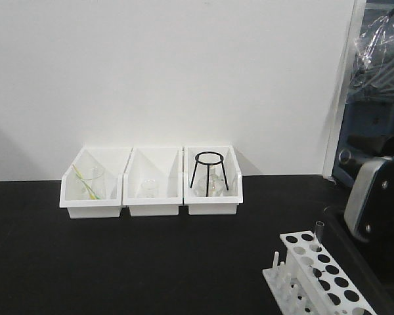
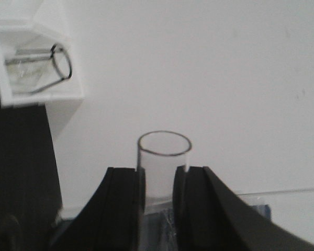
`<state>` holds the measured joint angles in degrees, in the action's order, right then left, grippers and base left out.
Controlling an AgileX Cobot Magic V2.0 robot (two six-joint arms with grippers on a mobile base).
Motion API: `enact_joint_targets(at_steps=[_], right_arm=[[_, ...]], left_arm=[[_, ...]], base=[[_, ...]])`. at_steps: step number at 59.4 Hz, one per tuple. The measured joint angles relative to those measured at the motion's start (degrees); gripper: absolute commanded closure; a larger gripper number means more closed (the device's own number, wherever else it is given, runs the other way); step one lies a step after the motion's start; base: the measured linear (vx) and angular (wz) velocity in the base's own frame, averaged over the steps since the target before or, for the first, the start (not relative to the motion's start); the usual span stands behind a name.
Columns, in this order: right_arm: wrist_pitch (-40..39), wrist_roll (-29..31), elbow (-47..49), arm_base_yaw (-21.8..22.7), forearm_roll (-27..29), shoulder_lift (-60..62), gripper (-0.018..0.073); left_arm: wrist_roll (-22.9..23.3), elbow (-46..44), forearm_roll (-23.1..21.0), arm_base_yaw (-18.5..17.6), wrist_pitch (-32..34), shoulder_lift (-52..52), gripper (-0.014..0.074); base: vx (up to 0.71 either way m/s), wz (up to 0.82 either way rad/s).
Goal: Flip and reinsert test tube from rack
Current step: 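Grasp the glass test tube with the right gripper and lift it out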
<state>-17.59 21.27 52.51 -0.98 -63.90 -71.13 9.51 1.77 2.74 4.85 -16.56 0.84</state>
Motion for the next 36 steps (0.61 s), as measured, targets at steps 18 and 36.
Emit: enact_joint_targets(at_steps=[18,36], right_arm=[[3.4,-10.8,-0.1,0.1,0.4,0.0,0.0568],[-1.3,-42.1,-3.6,0.1,45.7,0.1,0.0568]], left_arm=[[0.0,0.0,0.0,0.0,0.0,0.0,0.0603],[0.0,0.0,0.0,0.0,0.0,0.0,0.0603]], base=[[0.0,0.0],[0.0,0.0]])
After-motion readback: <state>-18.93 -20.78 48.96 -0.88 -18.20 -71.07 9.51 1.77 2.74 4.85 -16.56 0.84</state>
